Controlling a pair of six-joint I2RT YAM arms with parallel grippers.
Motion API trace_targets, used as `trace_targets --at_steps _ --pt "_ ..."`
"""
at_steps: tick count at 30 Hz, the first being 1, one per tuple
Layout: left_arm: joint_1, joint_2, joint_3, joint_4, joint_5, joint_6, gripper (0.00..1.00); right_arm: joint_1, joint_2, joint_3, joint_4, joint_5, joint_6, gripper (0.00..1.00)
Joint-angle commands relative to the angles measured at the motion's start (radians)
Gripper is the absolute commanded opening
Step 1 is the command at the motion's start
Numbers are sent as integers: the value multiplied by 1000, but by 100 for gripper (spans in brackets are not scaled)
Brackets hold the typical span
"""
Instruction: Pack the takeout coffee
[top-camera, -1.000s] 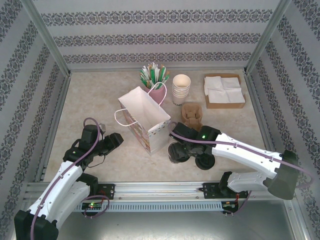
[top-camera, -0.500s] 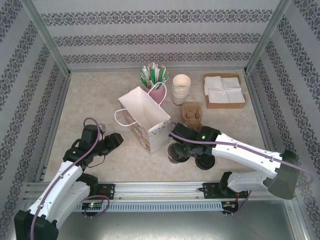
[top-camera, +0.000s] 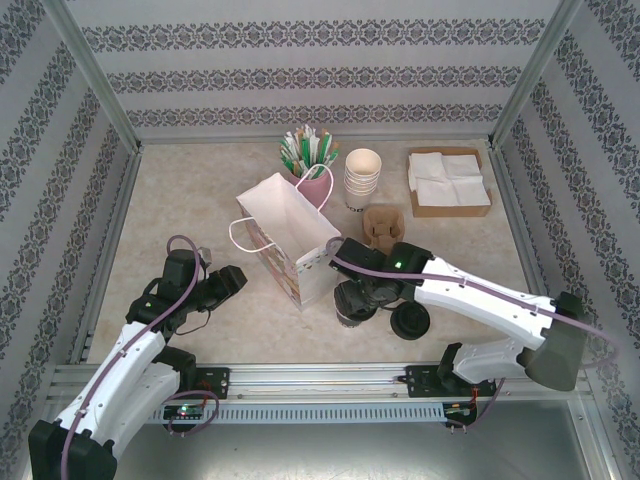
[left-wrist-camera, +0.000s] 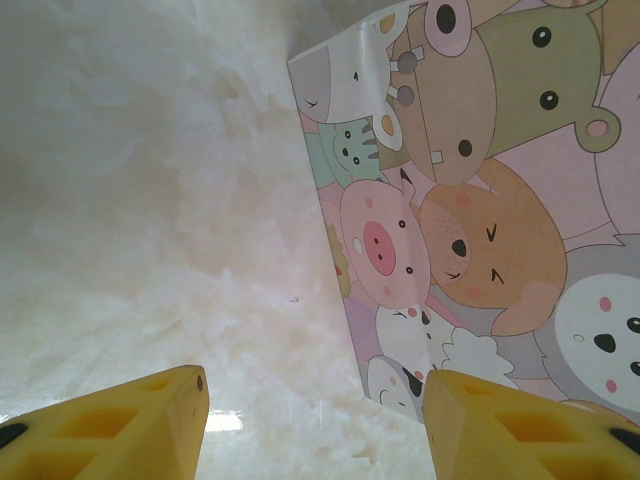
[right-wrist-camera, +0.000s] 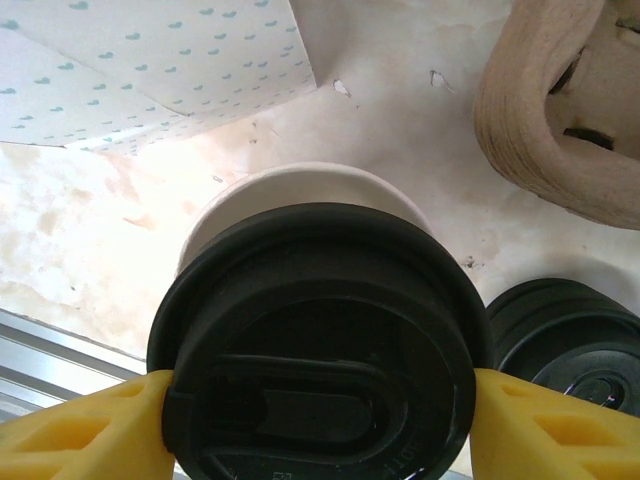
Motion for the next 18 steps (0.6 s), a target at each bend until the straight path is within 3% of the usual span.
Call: trace_targets --at_steps 1,18 --pt "-13 -2 34 -24 -7 21 60 10 27 37 -40 -4 -13 68" --pt "-13 -13 28 -30 -12 25 60 6 109 64 -15 -27 -30 69"
